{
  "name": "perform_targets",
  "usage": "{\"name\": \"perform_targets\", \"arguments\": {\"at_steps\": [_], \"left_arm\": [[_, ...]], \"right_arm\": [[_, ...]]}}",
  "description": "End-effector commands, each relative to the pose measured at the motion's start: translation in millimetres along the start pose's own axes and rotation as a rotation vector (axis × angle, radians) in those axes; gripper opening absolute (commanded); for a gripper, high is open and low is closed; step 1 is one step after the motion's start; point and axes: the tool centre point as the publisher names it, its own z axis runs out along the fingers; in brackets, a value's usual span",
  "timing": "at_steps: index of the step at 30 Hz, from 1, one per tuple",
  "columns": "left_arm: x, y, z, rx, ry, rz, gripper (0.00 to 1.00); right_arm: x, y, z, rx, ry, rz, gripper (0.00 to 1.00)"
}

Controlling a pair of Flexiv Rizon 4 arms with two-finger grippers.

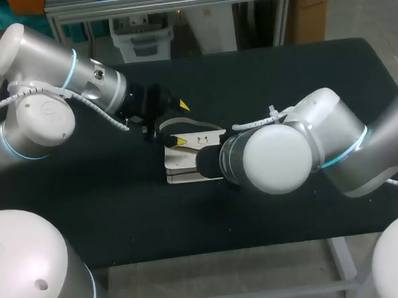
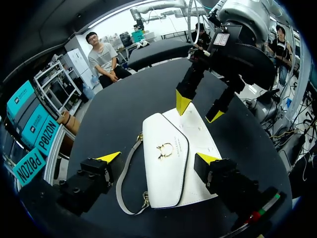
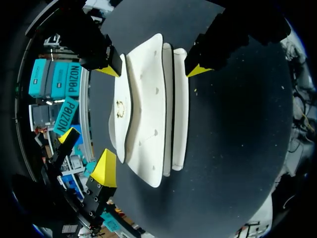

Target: Pick up the bag, open it, inspect its contents, close it, and place it on the opposite side

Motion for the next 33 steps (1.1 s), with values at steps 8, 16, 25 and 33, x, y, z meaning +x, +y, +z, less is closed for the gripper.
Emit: {"name": "perform_targets", "arguments": {"at_steps": [8,16,25,33], "left_arm": [[-6.0,-7,-18,0.014,-0.014,-0.183,1.00],[2.1,-9,-32,-0.042,0.009,-0.360,1.00],[6.2,-5,-39,-0.237,0.065,-0.489,1.00],[7.3,-3,-44,-0.305,0.098,-0.571,1.00]], "right_arm": [[-16.4,-14.7,-43,-0.059,0.063,0.136,1.00],[-23.4,-31.7,-62,-0.055,0.159,0.214,1.00],[-40.4,-38.3,-73,0.037,0.313,0.167,1.00],[-58.0,-45.7,-69,0.020,0.455,0.140,1.00]]}}
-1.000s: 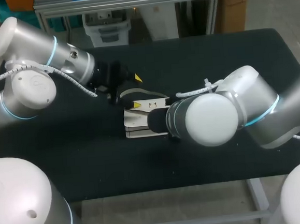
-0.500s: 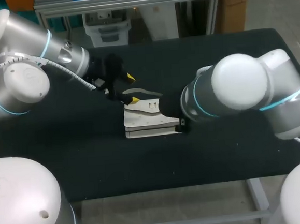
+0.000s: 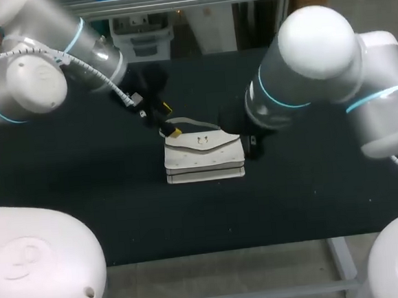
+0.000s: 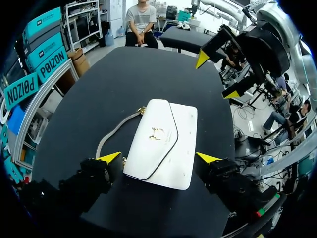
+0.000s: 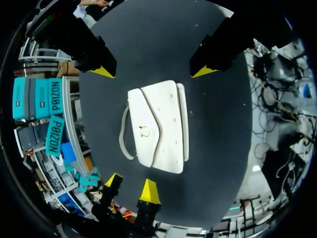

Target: Pick up the bag, open it, inspect its contents, close it, and place it on the opposite side

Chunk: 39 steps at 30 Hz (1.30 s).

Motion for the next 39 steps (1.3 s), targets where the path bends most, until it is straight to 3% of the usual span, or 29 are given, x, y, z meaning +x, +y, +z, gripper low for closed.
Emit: {"name": "perform_targets", "arguments": {"at_steps": [1,13,20,39], "left_arm": [[-4.5,-2,-3,-0.090,0.014,-0.028,1.00],[-11.0,15,-9,-0.169,0.063,-0.161,1.00],[-15.1,27,-10,-0.169,0.064,-0.289,1.00],[-15.1,27,-10,-0.169,0.064,-0.289,1.00]], "right_arm": [[-13.8,-0.4,0,0.008,0.228,-0.011,1.00],[-36.2,-13.5,14,-0.029,0.439,-0.021,1.00],[-41.3,-24.3,27,-0.078,0.549,0.021,1.00],[-38.8,-25.9,26,-0.075,0.551,0.018,1.00]]}}
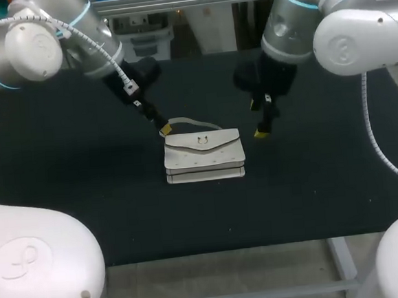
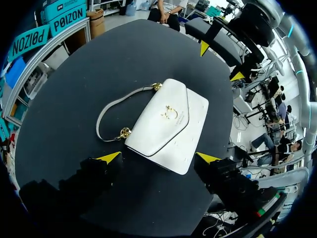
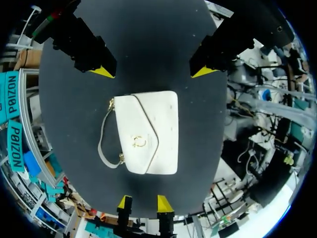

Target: Pick up the bag, open it, inspect its contents, close it, and place it on the opposite side

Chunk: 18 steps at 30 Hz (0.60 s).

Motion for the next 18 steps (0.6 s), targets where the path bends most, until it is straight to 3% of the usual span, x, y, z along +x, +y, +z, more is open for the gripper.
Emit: {"name": "perform_targets", "arguments": {"at_steps": [1,8,15,18], "left_arm": [[0.7,-6,3,-0.001,0.007,-0.062,1.00],[4.2,-16,12,0.003,0.066,-0.424,1.00],[-4.0,-16,15,-0.023,0.147,-0.673,1.00],[-6.9,-13,15,-0.018,0.169,-0.758,1.00]], "right_arm": [[-2.6,1.2,-1,0.003,0.069,-0.002,1.00],[-6.2,-0.8,5,0.009,0.064,0.279,1.00],[-15.0,-18.0,18,-0.046,0.237,0.585,1.00],[-14.8,-22.3,20,-0.073,0.252,0.666,1.00]]}}
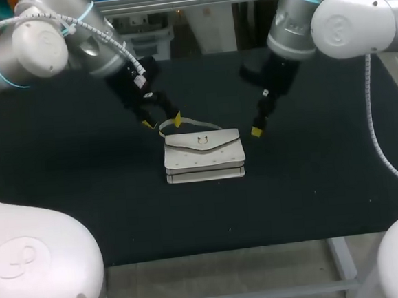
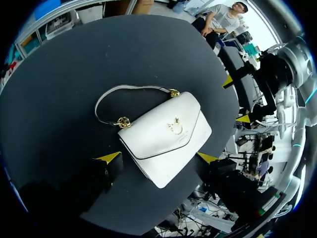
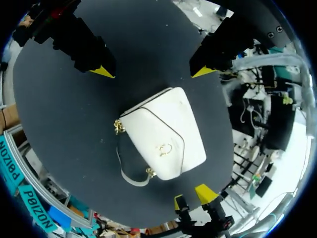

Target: Pick up the bag, open it, inspect its contents, close it, and place it on the opposite side

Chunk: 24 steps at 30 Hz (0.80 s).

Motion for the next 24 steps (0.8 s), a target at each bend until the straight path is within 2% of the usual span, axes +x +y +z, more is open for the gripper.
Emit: {"name": "perform_targets", "arguments": {"at_steps": [1,2,3,4,20,22,23,24], "left_arm": [[-10.0,-4,3,-0.008,0.110,-0.285,1.00],[-11.1,-3,3,0.000,0.121,-0.329,1.00],[-12.3,-4,5,0.049,0.078,-0.467,1.00],[-12.3,-4,5,0.049,0.078,-0.467,1.00],[-12.3,-4,5,0.049,0.078,-0.467,1.00],[-11.0,-2,8,0.102,0.125,-0.539,1.00],[-10.1,0,10,0.132,0.133,-0.594,1.00],[-8.8,2,12,0.143,0.133,-0.610,1.00]], "right_arm": [[-11.0,-2.0,3,-0.049,0.149,0.248,1.00],[-11.0,-3.0,3,-0.052,0.148,0.263,1.00],[-10.5,-4.8,2,-0.065,0.141,0.295,1.00],[-7.5,-4.9,0,-0.040,0.087,0.316,1.00],[-7.5,-4.9,0,-0.040,0.087,0.316,1.00],[-2.1,-4.1,2,-0.045,0.066,0.355,1.00],[2.8,-3.6,3,-0.070,0.057,0.392,1.00],[7.9,-3.9,4,-0.109,0.092,0.443,1.00]]}}
